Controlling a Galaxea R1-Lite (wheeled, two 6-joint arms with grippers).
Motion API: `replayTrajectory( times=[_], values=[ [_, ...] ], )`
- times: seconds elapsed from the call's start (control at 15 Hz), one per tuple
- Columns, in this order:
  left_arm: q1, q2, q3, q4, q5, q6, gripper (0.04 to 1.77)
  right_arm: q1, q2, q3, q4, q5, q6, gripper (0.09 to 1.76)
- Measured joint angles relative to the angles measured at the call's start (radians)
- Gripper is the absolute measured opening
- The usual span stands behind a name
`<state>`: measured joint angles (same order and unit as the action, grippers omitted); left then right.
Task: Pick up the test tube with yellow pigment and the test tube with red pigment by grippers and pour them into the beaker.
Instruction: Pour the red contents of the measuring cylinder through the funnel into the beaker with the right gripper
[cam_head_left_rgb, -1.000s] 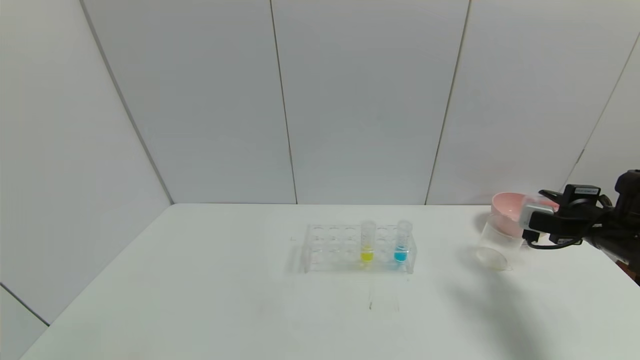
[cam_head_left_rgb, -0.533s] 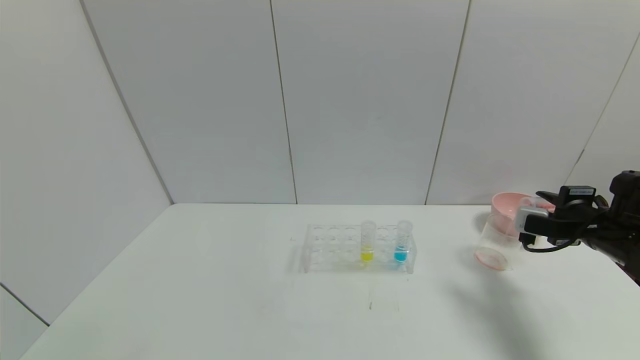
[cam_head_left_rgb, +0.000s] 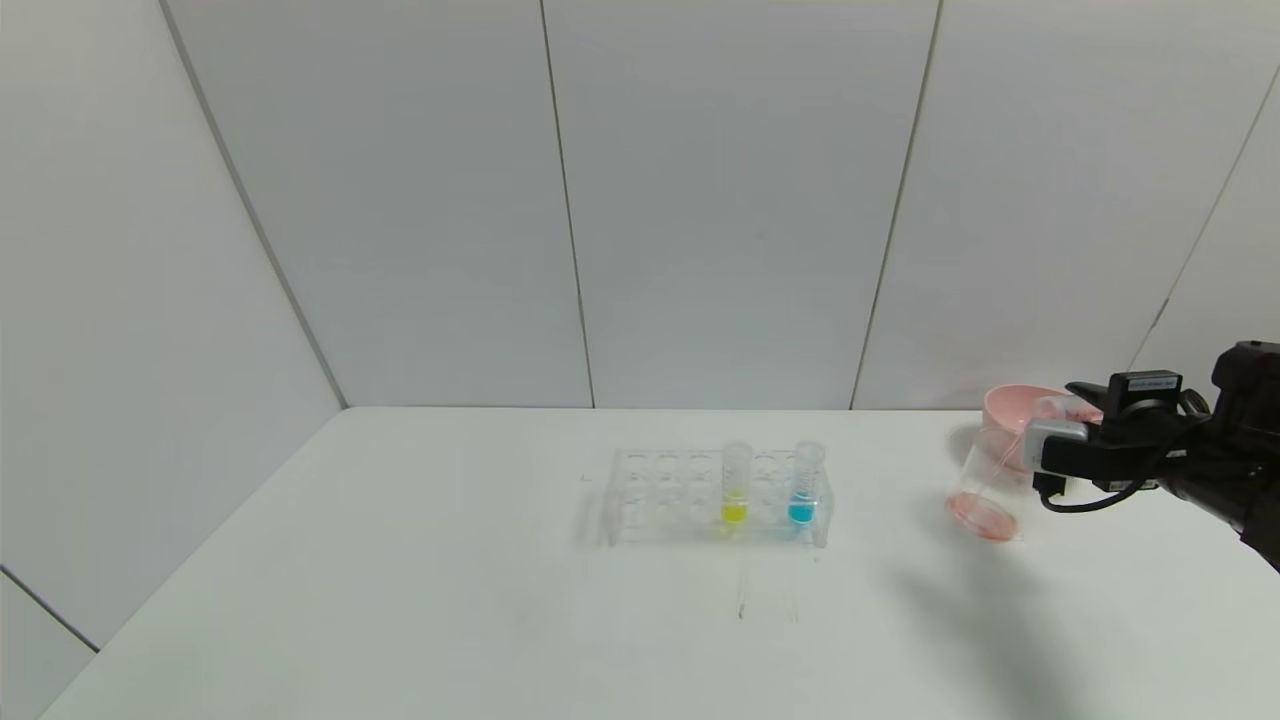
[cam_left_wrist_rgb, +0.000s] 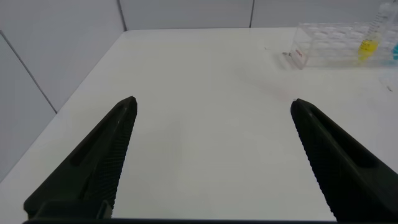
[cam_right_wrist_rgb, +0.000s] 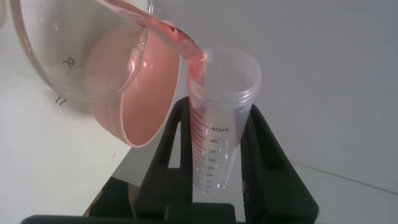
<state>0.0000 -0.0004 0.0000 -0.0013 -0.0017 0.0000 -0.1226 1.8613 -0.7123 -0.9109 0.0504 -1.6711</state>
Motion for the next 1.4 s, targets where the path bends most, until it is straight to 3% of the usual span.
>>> replayTrajectory(
  times=[1.4],
  values=[
    [0.000,0.000,0.000,0.000,0.000,0.000,1.76,0.021,-0.008,-0.003,-0.031,-0.019,-0.036,0.50]
  ],
)
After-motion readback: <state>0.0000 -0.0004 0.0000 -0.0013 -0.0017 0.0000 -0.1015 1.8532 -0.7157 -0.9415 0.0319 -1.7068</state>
